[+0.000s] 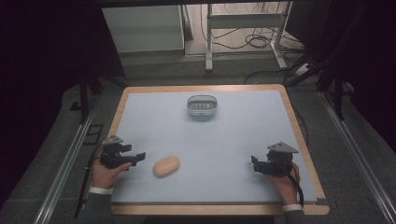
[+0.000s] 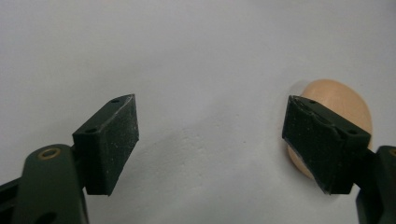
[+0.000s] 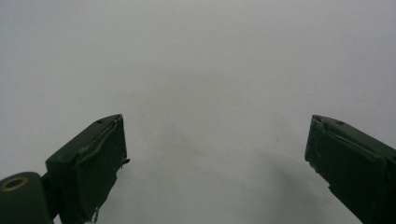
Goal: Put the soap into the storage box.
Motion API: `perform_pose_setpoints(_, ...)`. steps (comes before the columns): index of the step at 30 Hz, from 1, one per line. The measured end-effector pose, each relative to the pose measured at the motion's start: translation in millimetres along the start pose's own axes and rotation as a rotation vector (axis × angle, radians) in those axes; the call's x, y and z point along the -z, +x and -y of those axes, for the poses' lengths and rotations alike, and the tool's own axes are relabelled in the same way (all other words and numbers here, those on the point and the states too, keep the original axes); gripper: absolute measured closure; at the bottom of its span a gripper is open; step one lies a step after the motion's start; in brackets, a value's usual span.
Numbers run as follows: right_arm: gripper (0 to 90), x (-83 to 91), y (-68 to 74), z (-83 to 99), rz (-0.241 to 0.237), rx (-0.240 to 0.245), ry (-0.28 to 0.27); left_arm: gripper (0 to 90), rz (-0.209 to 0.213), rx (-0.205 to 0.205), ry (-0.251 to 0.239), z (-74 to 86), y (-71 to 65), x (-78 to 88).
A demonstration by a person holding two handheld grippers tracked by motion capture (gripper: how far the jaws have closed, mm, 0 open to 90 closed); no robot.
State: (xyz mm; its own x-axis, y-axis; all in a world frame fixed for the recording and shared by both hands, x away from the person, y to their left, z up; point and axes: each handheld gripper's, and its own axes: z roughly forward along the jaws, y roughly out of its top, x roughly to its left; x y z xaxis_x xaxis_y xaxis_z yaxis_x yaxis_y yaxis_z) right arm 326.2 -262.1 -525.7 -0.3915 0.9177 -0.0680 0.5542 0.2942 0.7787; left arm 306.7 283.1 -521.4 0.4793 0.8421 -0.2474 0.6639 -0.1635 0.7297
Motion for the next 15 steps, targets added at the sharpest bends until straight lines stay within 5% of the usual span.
perform_pose_setpoints(4, 6.1, 2.8, -1.1, 4.8, -0.001, -0.009, -0.023, 19.5, 0.009, 0.003, 0.004, -0.1, -0.8, -0.7)
perform_pose_setpoints(15, 6.7, 7.2, -5.5, 8.6, -0.036, -0.017, -0.053, 14.6, -0.054, -0.046, 0.071, 3.3, -7.3, -6.1)
